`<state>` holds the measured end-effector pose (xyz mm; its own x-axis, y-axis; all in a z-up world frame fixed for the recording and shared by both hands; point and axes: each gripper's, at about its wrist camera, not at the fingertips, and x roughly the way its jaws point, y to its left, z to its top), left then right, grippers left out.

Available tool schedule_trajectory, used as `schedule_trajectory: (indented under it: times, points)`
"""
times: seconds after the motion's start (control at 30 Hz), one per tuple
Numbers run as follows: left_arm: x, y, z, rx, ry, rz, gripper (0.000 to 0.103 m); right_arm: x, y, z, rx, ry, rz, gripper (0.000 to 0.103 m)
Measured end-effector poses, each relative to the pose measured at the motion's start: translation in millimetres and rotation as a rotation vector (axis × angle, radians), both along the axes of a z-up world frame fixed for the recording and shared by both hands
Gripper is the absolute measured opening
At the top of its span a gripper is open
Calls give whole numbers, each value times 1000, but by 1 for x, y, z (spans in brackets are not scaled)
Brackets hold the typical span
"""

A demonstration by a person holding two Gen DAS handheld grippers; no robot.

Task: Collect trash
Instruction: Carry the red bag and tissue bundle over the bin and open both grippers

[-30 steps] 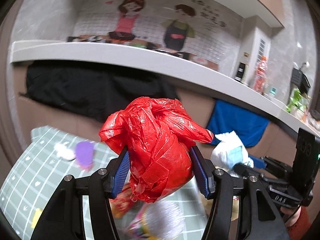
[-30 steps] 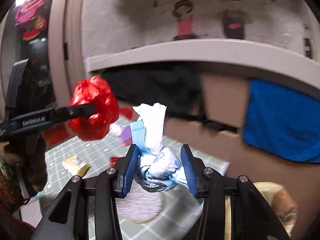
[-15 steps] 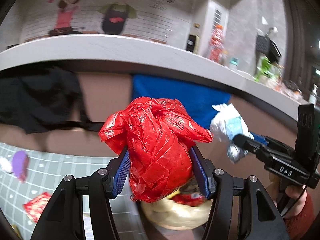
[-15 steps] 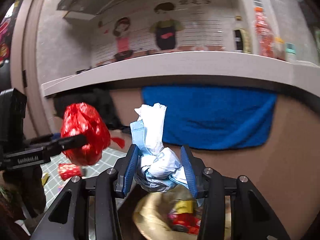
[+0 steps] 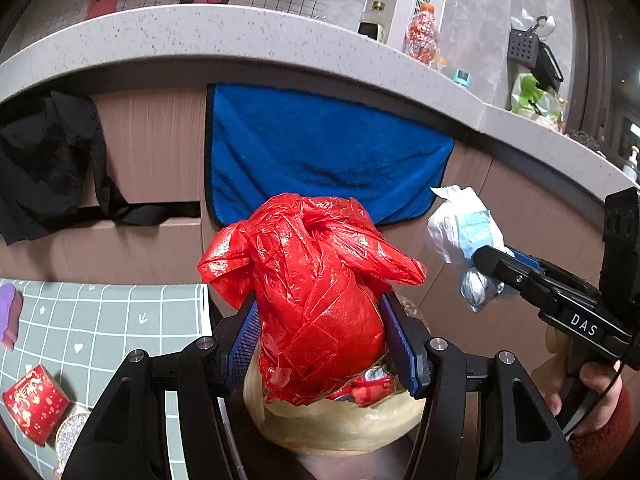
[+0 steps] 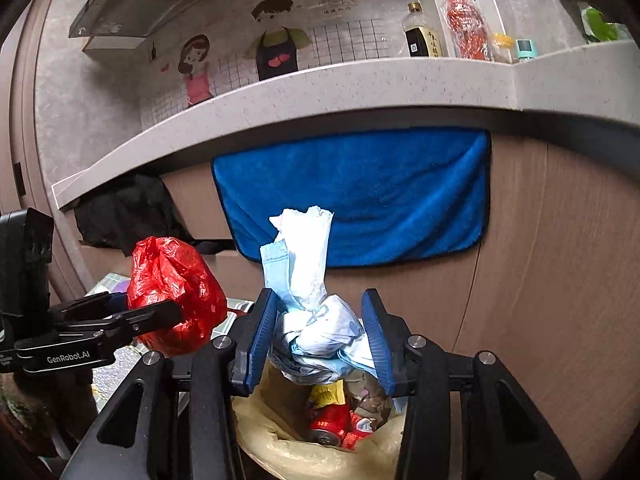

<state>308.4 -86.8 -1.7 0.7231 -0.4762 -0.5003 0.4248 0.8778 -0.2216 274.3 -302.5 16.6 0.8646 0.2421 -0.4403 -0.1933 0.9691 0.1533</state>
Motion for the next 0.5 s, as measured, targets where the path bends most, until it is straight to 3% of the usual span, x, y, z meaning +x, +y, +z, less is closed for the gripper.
schedule_trajectory:
  times: [0.5]
  points:
    - [10, -6, -24, 49, 28, 2, 59, 16, -2, -34, 37, 88, 6, 41]
